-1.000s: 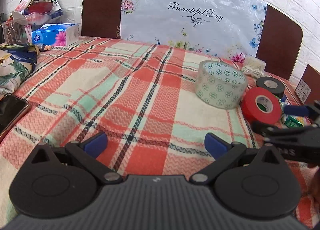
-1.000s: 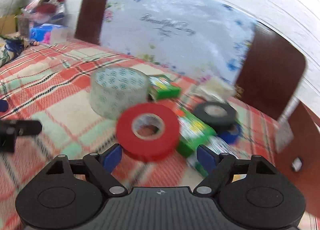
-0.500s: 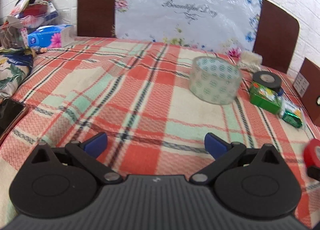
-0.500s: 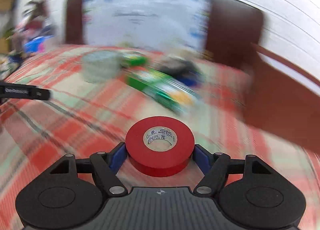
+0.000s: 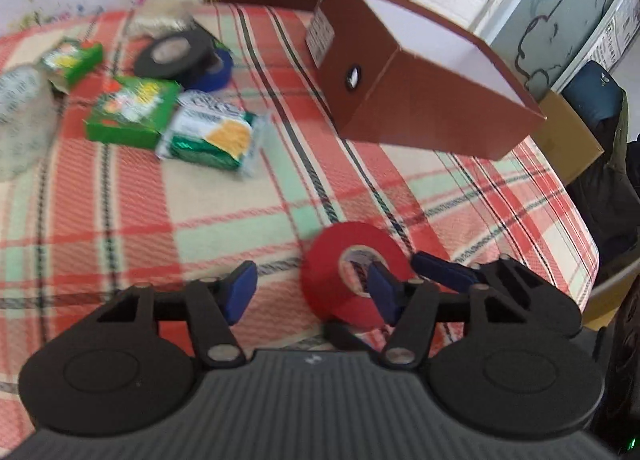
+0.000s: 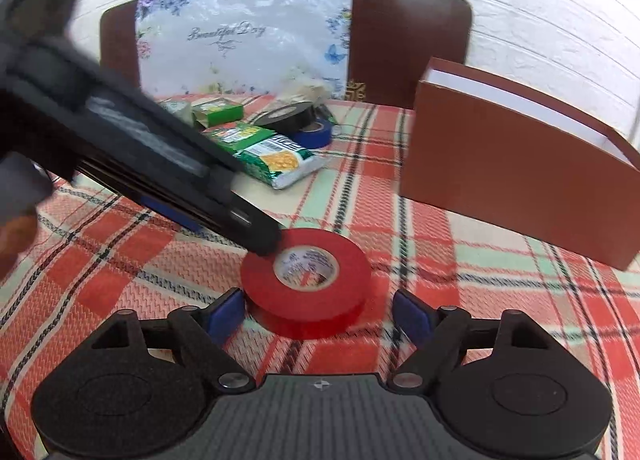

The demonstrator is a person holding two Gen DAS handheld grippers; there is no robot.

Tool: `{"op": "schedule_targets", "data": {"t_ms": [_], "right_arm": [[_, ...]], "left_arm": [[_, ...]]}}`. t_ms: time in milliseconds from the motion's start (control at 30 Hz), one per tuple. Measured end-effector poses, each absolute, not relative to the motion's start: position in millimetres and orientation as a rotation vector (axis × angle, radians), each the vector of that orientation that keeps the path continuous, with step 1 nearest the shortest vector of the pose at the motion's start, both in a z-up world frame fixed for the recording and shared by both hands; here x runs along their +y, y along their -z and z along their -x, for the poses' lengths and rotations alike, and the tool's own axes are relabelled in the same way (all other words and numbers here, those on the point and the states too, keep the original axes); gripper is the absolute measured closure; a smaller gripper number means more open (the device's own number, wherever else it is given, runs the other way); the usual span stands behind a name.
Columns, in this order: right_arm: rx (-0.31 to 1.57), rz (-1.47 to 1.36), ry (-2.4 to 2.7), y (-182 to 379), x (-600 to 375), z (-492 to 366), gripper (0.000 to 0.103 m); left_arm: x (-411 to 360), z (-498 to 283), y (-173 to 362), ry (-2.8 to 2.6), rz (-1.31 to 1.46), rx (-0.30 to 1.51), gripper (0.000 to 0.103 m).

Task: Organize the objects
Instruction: 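Carry the red tape roll into the brown box and release, then grasp the green-and-white snack packet with the right gripper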

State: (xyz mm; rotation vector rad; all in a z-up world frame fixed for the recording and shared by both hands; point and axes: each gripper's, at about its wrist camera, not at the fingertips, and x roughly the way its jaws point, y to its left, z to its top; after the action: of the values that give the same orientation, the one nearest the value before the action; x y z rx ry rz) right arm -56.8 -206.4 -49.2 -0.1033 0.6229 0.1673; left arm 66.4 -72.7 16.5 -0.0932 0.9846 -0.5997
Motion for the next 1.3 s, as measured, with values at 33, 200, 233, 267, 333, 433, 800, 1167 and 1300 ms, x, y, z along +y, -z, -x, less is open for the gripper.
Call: {"op": "schedule_targets", "data": {"t_ms": [33, 200, 233, 267, 333, 433, 800, 1167, 1300], "right_arm": [[0.631, 0.107, -0.179, 50.8, -205.2, 52.5, 0.03], [0.612, 0.076, -0.202, 48.9, -206.9, 47.4, 0.032], [0.593, 0.059, -0.198, 46.6, -211.2, 47.5, 0.032], [0.563, 0.046, -0.189, 42.1, -215.8, 48.0, 0.032], [0.471, 0.049, -0.159, 27.8, -224.0, 48.6, 0.032], [0.321, 0.089, -0.083, 1.3, -238.9, 40.4, 0.032], [0.325, 0.015, 0.032, -20.0, -325.5, -68.4, 0.032], [0.167, 0.0, 0.129, -6.7, -320.0, -13.2, 0.016], [0.201, -0.054, 0.05, -2.1, -305.5, -0.4, 0.016]], "left_arm": [[-76.3, -68.4, -9.5, 0.593, 0.096, 1.009, 0.049], [-92.8, -66.5, -17.7, 0.568, 0.078, 0.985, 0.071], [-96.3, -66.6, -23.8, 0.573, 0.071, 0.966, 0.071], [-100.9, -68.7, -33.3, 0.578, 0.067, 0.939, 0.071], [-111.6, -72.4, -58.9, 0.597, 0.052, 0.86, 0.071], [-138.5, -84.3, -94.5, 0.632, 0.009, 0.735, 0.071], [-225.7, -171.0, -90.1, 0.621, -0.021, 0.703, 0.07], [-148.2, -111.3, -99.9, 0.655, 0.038, 0.563, 0.06], [-82.2, -102.2, -87.2, 0.52, 0.094, 0.604, 0.06]]}}
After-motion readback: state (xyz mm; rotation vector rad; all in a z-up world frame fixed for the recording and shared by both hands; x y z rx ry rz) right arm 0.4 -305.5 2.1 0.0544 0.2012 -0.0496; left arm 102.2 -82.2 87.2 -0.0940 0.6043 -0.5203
